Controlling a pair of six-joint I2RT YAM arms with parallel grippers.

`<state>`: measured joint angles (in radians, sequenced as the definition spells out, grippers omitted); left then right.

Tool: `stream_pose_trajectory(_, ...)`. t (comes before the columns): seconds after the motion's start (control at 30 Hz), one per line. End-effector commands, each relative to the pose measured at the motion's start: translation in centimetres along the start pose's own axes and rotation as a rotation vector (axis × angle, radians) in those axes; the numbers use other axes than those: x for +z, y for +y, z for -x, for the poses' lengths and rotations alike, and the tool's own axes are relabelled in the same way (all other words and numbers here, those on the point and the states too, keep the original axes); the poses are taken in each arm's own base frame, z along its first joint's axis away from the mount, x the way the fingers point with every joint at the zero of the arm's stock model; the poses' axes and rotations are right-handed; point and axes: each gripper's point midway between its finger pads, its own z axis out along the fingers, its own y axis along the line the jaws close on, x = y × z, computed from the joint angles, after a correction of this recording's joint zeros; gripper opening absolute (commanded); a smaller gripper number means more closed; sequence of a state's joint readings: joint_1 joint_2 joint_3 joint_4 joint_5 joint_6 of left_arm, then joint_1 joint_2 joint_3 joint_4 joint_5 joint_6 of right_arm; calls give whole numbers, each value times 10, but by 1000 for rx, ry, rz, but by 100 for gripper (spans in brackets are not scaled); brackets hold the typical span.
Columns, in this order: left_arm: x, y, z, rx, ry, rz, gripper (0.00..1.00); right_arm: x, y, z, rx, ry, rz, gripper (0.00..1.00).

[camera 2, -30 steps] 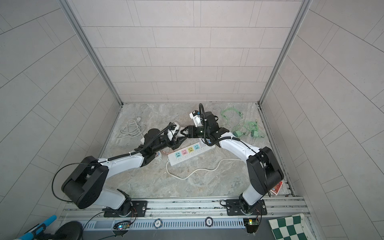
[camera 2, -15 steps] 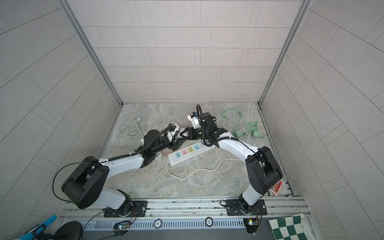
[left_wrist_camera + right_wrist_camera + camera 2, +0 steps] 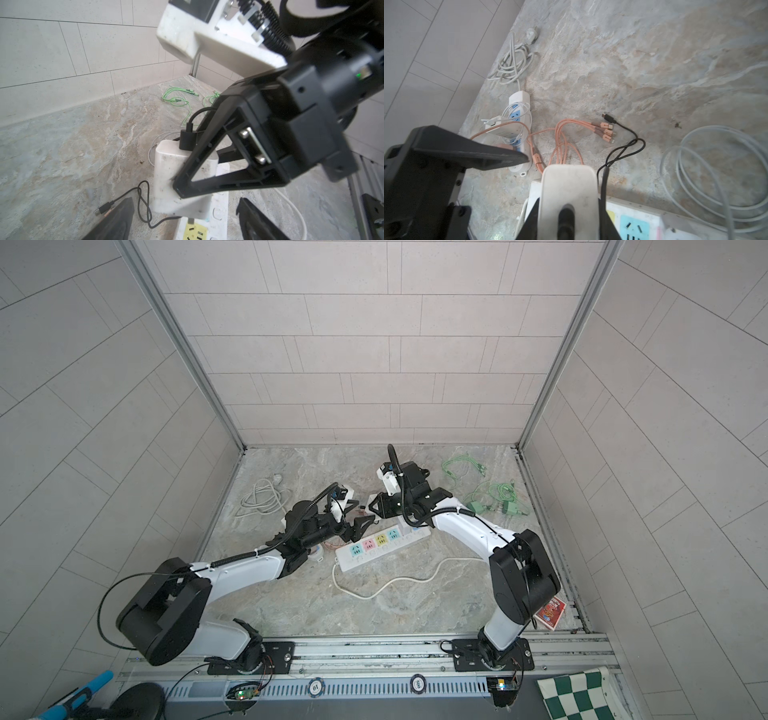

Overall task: Insert the plug
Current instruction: 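Grasp the small white charger from the left gripper with the right gripper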

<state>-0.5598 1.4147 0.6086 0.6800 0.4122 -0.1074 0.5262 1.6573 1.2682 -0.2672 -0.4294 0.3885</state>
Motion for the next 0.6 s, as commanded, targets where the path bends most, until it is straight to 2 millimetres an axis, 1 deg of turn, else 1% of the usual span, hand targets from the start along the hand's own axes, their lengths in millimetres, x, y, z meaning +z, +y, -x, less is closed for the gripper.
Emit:
stream_pose_trajectory(0.0,-8,2,-7,-69,1,30,86,0,-16,7,-57,6,-99,8)
stream_pose_trajectory(0.03,-10,4,-10,-89,8,43,87,1,-19,7,-61,9,-117,8)
stream_pose_trajectory(0.07,-12,7,-14,-114,21,65,95,2,-23,6,-64,14,-136,8)
stream_pose_trajectory(0.1,-14,10,-17,-141,34,89,99,4,-27,4,-64,21,-155,8)
stream_pose_trajectory(0.13,-15,12,-22,-165,56,103,100,5,-32,4,-67,23,-174,8)
stream_pose_trajectory(0.2,-18,12,-29,-203,87,111,100,9,-36,4,-69,30,-190,8)
stream_pose_trajectory(0.27,-21,7,-34,-211,110,104,100,12,-43,6,-69,35,-227,7)
stream_pose_trajectory(0.37,-26,1,-38,-201,136,108,100,20,-42,7,-69,42,-213,6)
stream_pose_trajectory(0.43,-31,0,-38,-192,140,116,100,25,-42,4,-69,56,-200,6)
stream_pose_trajectory(0.57,-40,0,-37,-186,126,131,100,32,-37,-14,-66,110,-145,6)
